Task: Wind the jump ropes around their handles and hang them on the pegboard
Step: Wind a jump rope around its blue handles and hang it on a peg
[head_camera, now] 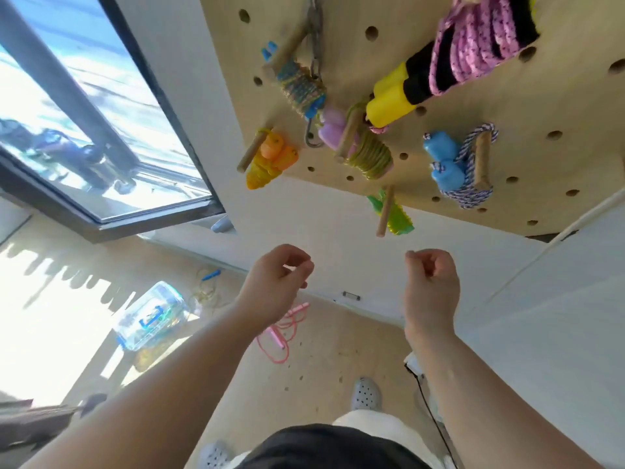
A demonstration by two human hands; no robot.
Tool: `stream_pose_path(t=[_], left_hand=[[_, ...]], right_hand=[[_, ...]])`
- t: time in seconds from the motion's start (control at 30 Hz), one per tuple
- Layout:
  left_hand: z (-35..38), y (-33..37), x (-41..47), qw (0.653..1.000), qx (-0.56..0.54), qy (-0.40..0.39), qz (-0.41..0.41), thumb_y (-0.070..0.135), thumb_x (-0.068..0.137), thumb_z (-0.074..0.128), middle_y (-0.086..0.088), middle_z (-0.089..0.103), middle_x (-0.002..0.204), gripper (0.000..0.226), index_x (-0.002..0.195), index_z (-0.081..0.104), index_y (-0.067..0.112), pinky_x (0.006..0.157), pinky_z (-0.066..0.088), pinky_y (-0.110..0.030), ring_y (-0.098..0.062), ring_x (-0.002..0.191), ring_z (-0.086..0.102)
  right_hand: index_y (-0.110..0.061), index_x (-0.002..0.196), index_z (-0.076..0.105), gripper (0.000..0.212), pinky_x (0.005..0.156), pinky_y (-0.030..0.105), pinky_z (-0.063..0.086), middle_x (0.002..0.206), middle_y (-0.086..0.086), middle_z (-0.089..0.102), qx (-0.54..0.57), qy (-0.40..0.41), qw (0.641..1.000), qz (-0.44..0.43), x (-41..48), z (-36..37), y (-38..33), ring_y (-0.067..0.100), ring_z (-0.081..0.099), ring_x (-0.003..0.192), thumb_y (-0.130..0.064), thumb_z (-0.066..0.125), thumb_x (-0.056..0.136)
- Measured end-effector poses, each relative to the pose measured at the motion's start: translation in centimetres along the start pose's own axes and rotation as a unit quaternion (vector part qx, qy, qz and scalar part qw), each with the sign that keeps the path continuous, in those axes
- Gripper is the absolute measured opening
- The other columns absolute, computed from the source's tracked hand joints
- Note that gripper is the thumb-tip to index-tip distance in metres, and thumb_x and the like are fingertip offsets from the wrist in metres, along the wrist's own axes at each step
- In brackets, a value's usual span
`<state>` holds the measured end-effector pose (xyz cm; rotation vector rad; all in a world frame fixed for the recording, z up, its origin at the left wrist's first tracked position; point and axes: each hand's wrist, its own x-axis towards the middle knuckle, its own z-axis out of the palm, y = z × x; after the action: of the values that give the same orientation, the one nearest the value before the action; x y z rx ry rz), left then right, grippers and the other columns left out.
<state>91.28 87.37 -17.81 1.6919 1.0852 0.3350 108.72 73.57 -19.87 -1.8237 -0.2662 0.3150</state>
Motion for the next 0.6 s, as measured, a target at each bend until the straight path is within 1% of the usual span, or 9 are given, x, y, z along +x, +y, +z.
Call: stream_pose_path(t=[0.07,0.13,0.2,0.23,0.3,0.33,0.43,0.5,0.6], left_hand=[[-3.9,-3.9,-1.4,0.999,-0.005,0.024,-0.032,0.022,0.096,0.066,0.003,0.071,0.090,0.006,0.096,0.067,0.027,0.074,0.059,-0.039,-0.010,0.071,0.072],[-8.8,-8.2,-2.9,0.997,-0.022,0.055,-0.057,0.019,0.096,0.066,-0.002,0.071,0.097,0.006,0.100,0.068,0.023,0.066,0.057,-0.035,-0.008,0.068,0.071],[-14.3,-12.3,-4.5,0.991,-0.051,0.092,-0.088,0.016,0.096,0.065,-0.006,0.070,0.102,0.007,0.102,0.068,0.019,0.061,0.054,-0.033,-0.011,0.067,0.070],[-17.0,-14.2,-5.3,0.987,-0.064,0.108,-0.104,0.017,0.096,0.065,-0.006,0.069,0.104,0.007,0.103,0.068,0.018,0.062,0.053,-0.034,-0.014,0.069,0.070],[-21.9,-17.7,-6.6,0.981,-0.078,0.121,-0.133,0.019,0.097,0.064,-0.006,0.068,0.106,0.007,0.104,0.067,0.017,0.066,0.051,-0.036,-0.019,0.075,0.069],[-24.0,-19.2,-7.1,0.978,-0.083,0.124,-0.149,0.020,0.097,0.064,-0.006,0.068,0.106,0.009,0.105,0.066,0.017,0.067,0.050,-0.036,-0.020,0.078,0.069],[-28.6,-23.0,-7.8,0.969,-0.092,0.120,-0.196,0.024,0.098,0.064,-0.007,0.068,0.109,0.013,0.108,0.066,0.017,0.066,0.051,-0.034,-0.022,0.082,0.069],[-30.6,-25.2,-7.5,0.964,-0.096,0.106,-0.223,0.026,0.097,0.065,-0.007,0.068,0.109,0.013,0.107,0.065,0.018,0.067,0.051,-0.036,-0.023,0.081,0.069],[-32.8,-27.9,-6.0,0.960,-0.087,0.076,-0.256,0.028,0.096,0.067,-0.005,0.068,0.107,0.015,0.106,0.065,0.017,0.067,0.051,-0.038,-0.024,0.080,0.068]], right_hand=[[-0.017,0.090,0.058,0.008,0.069,0.032,0.044,0.079,-0.003,0.058,-0.011,-0.035,0.999,0.025,-3.2,3.6,0.3,0.012,0.052,0.071,-0.020,0.063,0.095],[-0.017,0.090,0.060,0.007,0.073,0.033,0.045,0.080,-0.004,0.060,-0.031,-0.083,0.995,0.046,-6.8,8.1,0.2,0.012,0.054,0.073,-0.019,0.066,0.093],[-0.018,0.089,0.062,0.007,0.075,0.030,0.046,0.082,-0.004,0.061,-0.055,-0.135,0.987,0.064,-10.8,12.7,0.0,0.015,0.057,0.076,-0.020,0.068,0.093],[-0.016,0.091,0.063,0.007,0.072,0.025,0.047,0.084,-0.004,0.062,-0.061,-0.161,0.982,0.074,-12.7,14.7,-0.1,0.012,0.059,0.077,-0.020,0.068,0.093],[-0.011,0.097,0.065,0.008,0.057,0.010,0.044,0.087,-0.002,0.061,-0.063,-0.212,0.970,0.097,-16.3,18.4,-0.1,-0.001,0.060,0.064,-0.018,0.068,0.095],[-0.010,0.099,0.065,0.010,0.052,0.007,0.042,0.087,-0.002,0.061,-0.071,-0.234,0.964,0.107,-17.8,20.0,-0.1,-0.001,0.059,0.061,-0.019,0.068,0.095],[-0.015,0.094,0.067,0.008,0.054,0.013,0.043,0.082,-0.005,0.062,-0.094,-0.271,0.949,0.128,-20.8,23.9,0.2,0.004,0.058,0.063,-0.022,0.071,0.093],[-0.016,0.094,0.067,0.007,0.051,0.012,0.042,0.082,-0.004,0.063,-0.111,-0.288,0.940,0.143,-21.6,26.0,0.5,-0.005,0.057,0.053,-0.021,0.070,0.094],[-0.008,0.102,0.067,0.012,0.046,0.010,0.042,0.092,0.004,0.067,-0.123,-0.302,0.930,0.172,-21.4,29.0,1.3,-0.005,0.058,0.053,-0.019,0.068,0.096]])
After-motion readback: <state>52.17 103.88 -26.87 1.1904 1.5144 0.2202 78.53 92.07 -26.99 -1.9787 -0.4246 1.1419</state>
